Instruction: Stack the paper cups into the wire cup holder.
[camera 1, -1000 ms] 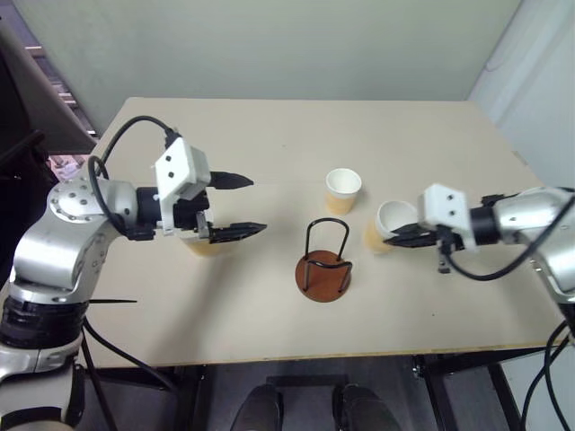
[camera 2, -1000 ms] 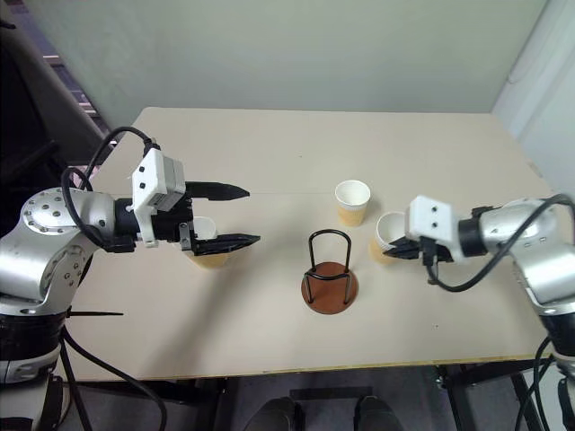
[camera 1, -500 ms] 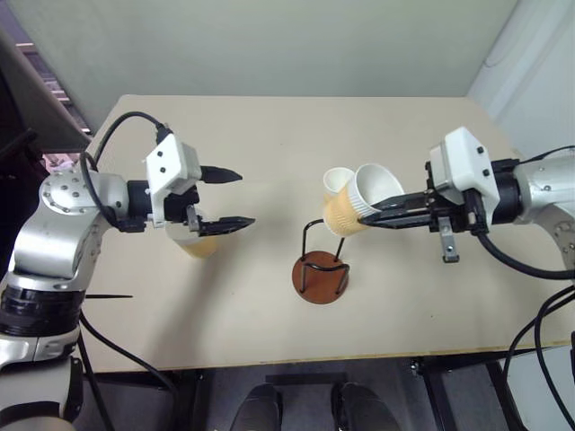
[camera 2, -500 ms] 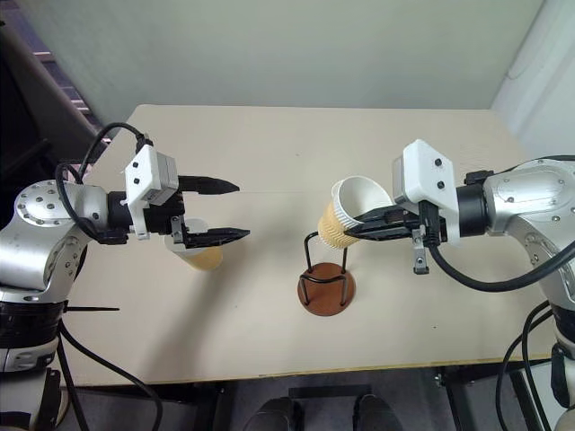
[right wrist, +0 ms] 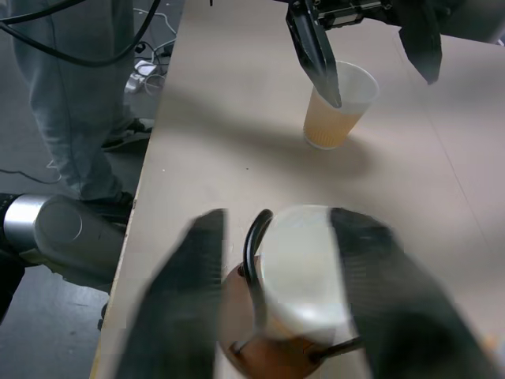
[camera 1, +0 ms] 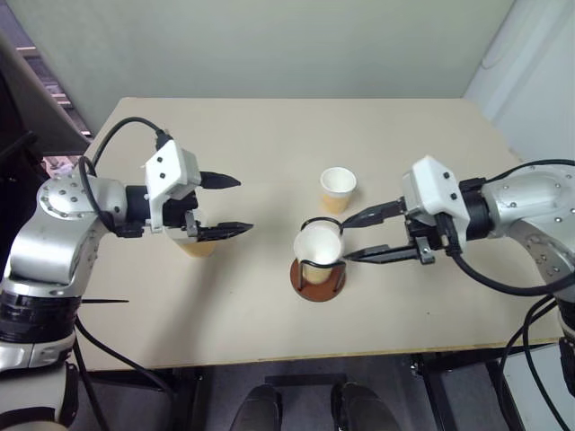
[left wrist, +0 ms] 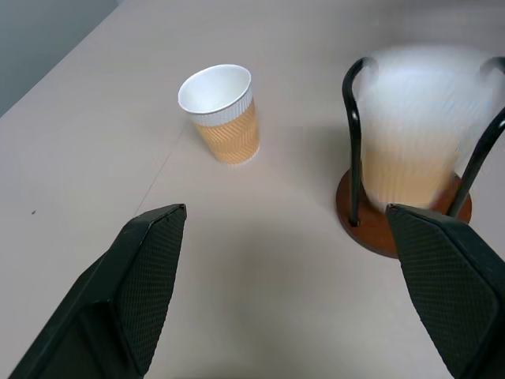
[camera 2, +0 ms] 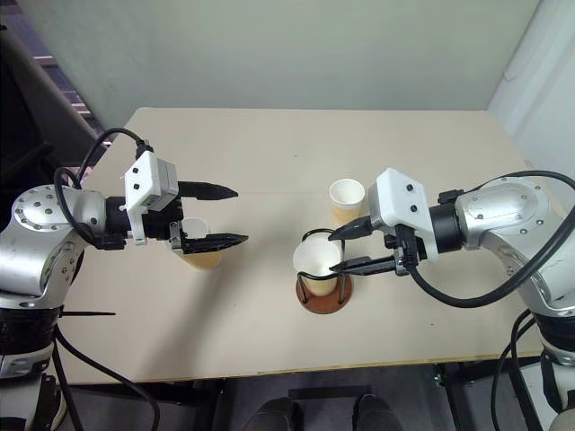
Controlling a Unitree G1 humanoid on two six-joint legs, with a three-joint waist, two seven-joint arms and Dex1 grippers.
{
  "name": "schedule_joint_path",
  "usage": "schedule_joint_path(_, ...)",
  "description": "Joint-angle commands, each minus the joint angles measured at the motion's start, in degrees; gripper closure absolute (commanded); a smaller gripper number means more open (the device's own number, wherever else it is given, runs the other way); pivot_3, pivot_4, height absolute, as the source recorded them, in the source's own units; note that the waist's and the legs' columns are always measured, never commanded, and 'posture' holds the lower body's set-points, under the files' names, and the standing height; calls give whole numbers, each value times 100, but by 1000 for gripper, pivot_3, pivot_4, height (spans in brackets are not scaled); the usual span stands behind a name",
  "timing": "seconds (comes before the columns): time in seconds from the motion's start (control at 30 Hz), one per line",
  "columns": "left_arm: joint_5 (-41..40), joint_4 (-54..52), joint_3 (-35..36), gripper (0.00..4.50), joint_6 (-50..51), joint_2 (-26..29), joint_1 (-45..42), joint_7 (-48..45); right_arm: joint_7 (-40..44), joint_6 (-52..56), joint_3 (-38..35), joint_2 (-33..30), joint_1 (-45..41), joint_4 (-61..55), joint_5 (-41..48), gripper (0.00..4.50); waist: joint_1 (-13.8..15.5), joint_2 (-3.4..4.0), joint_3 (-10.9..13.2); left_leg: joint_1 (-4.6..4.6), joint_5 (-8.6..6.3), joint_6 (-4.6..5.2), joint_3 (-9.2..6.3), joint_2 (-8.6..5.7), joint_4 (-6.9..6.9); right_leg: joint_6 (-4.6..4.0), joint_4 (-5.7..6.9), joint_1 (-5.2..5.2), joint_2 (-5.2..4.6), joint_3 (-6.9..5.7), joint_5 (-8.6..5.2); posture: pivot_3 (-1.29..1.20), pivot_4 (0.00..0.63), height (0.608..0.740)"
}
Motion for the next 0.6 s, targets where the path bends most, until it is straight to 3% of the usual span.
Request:
schedule_joint_path(0.03,-83,-267,224,149,40,116,-9,53,67,-411,-104,-14,-188,304,-264,1003,-1,0,0,0,0,-1,0,1,0,-1,2,0,0,0,0,0,150,740)
schedule_joint_path(0.1,-113,-324,264,149,78,132,24,65,-30,-854,-61,112,-453,1001,-670,319,-6,0,0,1,1,-1,0,1,2,-2,4,0,-1,0,1,0,150,740)
schedule_joint_path(0.17,-123,-336,285,149,92,147,42,72,-183,-1225,79,292,-734,1699,-1110,319,-16,0,0,7,1,-1,1,1,3,-8,6,-1,-2,1,5,0,150,740)
schedule_joint_path(0.3,262,-104,212,149,-120,134,22,365,-725,-2536,795,1184,-1660,4329,-2516,319,-78,-1,-1,16,1,-1,-3,18,1,-32,9,-9,2,2,23,0,150,740)
schedule_joint_path(0.6,892,23,-173,149,-24,-564,-115,1472,-847,-4351,1201,2319,-2505,7295,-3695,319,-34,7,2,-44,30,-46,-10,46,-19,-58,17,-87,18,-14,41,0,150,740)
